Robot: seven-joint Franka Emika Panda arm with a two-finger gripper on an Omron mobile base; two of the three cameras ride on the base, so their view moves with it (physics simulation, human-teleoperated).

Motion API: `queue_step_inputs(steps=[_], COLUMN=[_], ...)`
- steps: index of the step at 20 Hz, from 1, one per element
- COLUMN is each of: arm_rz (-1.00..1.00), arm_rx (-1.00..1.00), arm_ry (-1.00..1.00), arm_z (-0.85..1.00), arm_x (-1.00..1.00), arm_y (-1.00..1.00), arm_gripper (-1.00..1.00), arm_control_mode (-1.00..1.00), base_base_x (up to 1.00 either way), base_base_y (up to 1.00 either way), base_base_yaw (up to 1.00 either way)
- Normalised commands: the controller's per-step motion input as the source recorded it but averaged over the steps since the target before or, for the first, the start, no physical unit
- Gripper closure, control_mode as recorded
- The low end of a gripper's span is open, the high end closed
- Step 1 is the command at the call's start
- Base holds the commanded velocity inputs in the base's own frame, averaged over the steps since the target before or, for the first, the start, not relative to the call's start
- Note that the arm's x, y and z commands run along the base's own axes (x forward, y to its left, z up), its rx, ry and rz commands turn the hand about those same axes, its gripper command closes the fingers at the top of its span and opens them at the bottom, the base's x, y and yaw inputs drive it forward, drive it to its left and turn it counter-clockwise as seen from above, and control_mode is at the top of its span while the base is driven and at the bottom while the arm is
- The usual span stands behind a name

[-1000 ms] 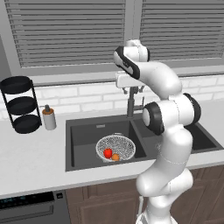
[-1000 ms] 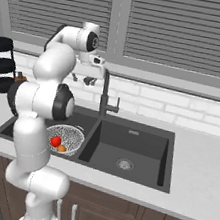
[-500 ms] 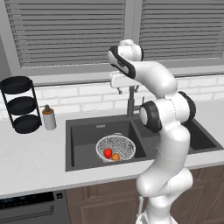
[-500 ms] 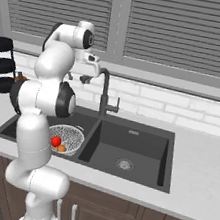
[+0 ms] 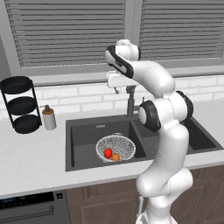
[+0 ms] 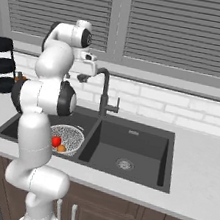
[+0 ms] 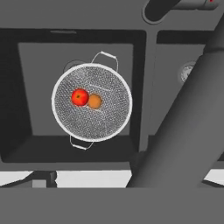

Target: Put the colander in the sink, put the apple, tangerine in the colander, and turn on the sink faucet and pour water over the colander.

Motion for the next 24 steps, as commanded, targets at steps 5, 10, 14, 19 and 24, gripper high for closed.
queue_step_inputs(steps=[5,10,14,19,24], arm_rz=[-0.03,-0.04,-0.05,-0.05,-0.03], arm_rx=[0.00,0.00,0.00,0.00,0.00], arm_ry=[0.00,-0.02,0.00,0.00,0.00], arm_z=[-0.31,-0.26,-0.22,-0.22,-0.15], arm_x=[0.13,0.27,0.27,0.26,0.24], arm_y=[0.33,0.38,0.40,0.40,0.33], arm_gripper=[-1.00,-1.00,-1.00,-1.00,-1.00], arm_control_mode=[-1.00,-1.00,-1.00,-1.00,-1.00], base_base_x=[0.00,0.00,0.00,0.00,0.00], base_base_y=[0.00,0.00,0.00,0.00,0.00], base_base_yaw=[0.00,0.00,0.00,0.00,0.00])
